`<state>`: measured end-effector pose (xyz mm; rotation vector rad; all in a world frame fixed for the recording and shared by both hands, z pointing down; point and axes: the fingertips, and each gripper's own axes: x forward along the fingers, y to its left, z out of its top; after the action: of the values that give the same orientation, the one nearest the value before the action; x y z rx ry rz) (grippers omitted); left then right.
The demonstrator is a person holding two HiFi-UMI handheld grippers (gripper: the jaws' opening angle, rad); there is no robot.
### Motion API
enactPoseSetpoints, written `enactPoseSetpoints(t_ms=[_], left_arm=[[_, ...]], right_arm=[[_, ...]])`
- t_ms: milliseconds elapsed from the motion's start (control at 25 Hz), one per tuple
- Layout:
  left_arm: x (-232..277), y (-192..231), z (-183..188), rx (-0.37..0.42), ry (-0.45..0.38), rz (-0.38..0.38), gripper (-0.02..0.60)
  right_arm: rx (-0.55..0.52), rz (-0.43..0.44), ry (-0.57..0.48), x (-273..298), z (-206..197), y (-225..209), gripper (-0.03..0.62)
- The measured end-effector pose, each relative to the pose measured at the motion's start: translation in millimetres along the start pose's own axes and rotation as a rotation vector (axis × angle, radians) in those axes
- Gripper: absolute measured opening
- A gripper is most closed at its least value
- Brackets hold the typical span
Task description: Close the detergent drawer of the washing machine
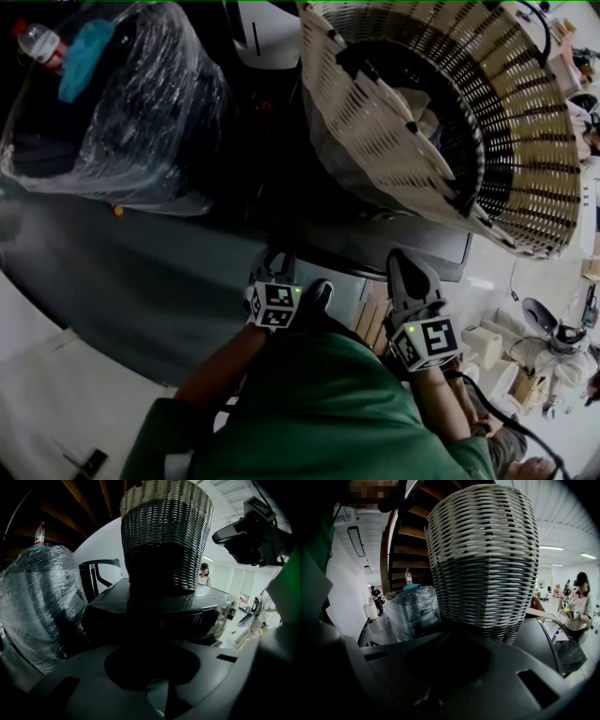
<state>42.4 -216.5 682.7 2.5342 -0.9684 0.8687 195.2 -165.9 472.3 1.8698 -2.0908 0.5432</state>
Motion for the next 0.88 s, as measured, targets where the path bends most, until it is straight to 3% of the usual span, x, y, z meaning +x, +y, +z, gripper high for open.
enactPoseSetpoints(t_ms=[560,760,880], left_arm=[[5.6,2.1,4.0,-0.033,0.012,0.018,0.071],[4.0,-0.3,3.5,-0.012,0.005,-0.005,0.072],[-0.1,-0.2,6.2,-0.052,0.0,-0.014,0.072]], right_arm=[[0.009,0.014,-0.001,-3.1,-2.4,3.7,0.023],[0.004,0.016,-0.013,-13.8,-3.0,9.8,0.023],[0.0,0.016,-0.031,-21.8,0.6,12.9,0.023]])
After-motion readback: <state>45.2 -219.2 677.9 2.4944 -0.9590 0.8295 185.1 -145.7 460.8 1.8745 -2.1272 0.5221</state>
